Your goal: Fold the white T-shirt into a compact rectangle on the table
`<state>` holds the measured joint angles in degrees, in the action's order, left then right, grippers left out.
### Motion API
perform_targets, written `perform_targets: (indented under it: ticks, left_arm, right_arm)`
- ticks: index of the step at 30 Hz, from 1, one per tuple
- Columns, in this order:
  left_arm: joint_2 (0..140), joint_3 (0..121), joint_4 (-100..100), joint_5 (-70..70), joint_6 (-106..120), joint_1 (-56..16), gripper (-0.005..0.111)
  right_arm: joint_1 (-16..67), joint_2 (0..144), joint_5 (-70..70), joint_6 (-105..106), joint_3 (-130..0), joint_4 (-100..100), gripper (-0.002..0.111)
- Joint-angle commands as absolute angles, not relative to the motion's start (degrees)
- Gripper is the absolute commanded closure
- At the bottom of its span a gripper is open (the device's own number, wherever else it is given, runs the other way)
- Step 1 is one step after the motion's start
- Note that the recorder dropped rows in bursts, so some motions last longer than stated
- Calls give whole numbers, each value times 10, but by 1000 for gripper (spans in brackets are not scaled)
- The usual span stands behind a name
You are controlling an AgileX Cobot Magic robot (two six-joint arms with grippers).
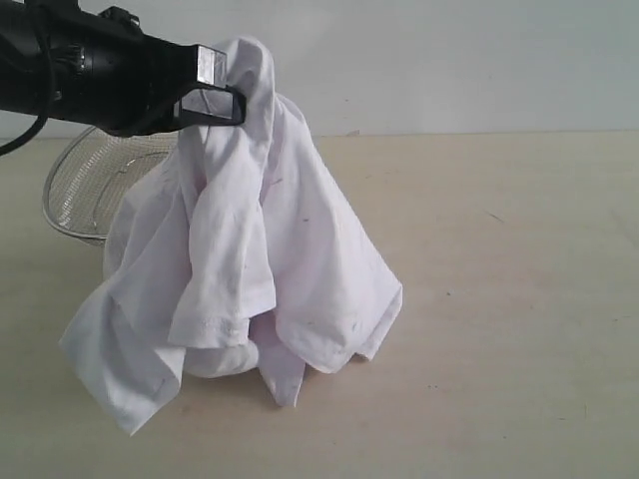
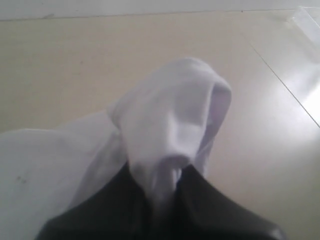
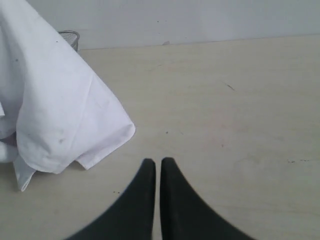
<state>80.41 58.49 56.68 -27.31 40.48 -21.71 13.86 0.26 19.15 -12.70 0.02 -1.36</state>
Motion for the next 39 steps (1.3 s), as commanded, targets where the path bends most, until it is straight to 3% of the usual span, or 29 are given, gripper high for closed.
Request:
perform_targets:
  ticks: [1, 3, 8, 9, 18, 24, 39]
  left_arm:
    - [804, 584, 579, -255, 409, -219, 94]
    - [804, 584, 579, -253, 409, -219, 82]
    - [804, 584, 580, -258, 393, -219, 31]
    - [804, 584, 580, -261, 393, -219, 29]
    - [744, 584, 528, -264, 374, -212, 34]
    - [729, 584, 369, -275, 231, -149, 38]
    - [682, 584, 366, -304, 222, -105, 40]
  right_arm:
    - [137, 0, 189, -127, 0, -19, 108]
    - [137, 0, 189, -127, 0, -19, 108]
    - [137, 0, 189, -127, 0, -19, 108]
    - [137, 0, 189, -127, 0, -19, 108]
    - [137, 0, 189, -127, 0, -19, 108]
    - [137, 0, 189, -127, 0, -19, 108]
    - [137, 0, 189, -127, 0, -19, 108]
